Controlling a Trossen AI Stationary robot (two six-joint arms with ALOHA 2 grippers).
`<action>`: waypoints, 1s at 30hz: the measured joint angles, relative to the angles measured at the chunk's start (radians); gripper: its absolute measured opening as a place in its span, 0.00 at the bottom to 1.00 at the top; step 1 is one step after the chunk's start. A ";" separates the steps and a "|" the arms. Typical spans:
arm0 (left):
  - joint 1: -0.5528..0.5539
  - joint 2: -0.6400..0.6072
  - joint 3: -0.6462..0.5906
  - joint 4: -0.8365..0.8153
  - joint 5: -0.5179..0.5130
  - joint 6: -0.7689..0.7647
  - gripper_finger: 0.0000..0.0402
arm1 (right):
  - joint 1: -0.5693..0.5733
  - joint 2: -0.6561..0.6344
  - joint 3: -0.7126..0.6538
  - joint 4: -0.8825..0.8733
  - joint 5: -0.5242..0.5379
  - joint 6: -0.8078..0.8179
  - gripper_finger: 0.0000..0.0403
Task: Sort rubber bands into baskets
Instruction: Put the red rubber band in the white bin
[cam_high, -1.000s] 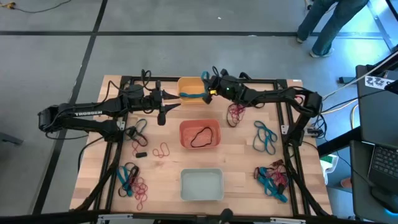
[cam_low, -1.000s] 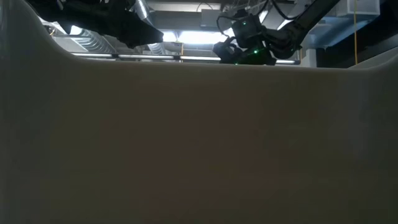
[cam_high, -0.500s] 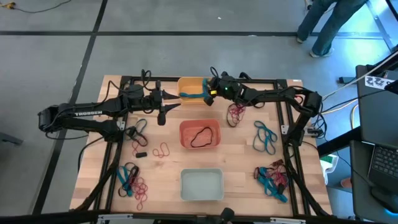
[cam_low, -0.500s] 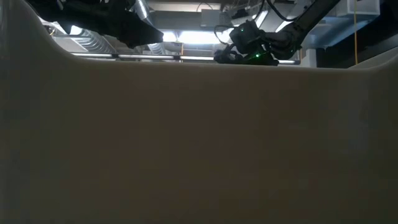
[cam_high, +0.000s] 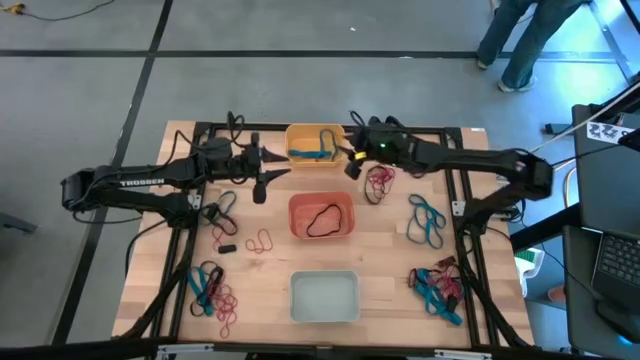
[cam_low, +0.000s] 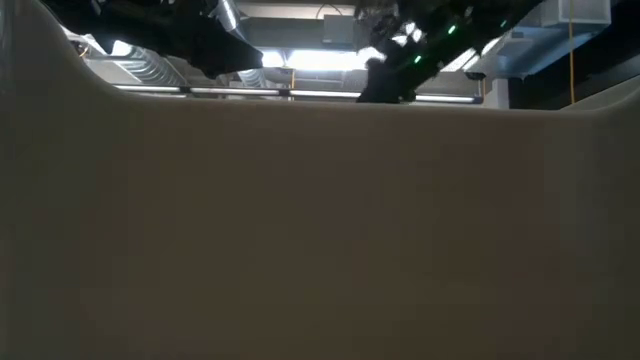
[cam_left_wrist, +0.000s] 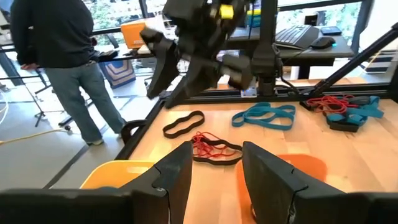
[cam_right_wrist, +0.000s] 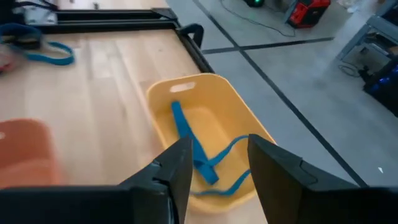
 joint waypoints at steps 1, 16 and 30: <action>-0.007 0.000 0.000 0.001 0.000 0.000 0.34 | 0.011 -0.028 -0.007 -0.021 0.000 0.001 0.39; -0.063 0.005 0.000 0.026 0.001 -0.008 0.34 | 0.267 -0.307 -0.354 0.124 0.060 0.084 0.39; -0.261 0.069 0.000 -0.106 -0.069 -0.067 0.34 | 0.568 -0.306 -0.522 0.395 0.079 0.084 0.39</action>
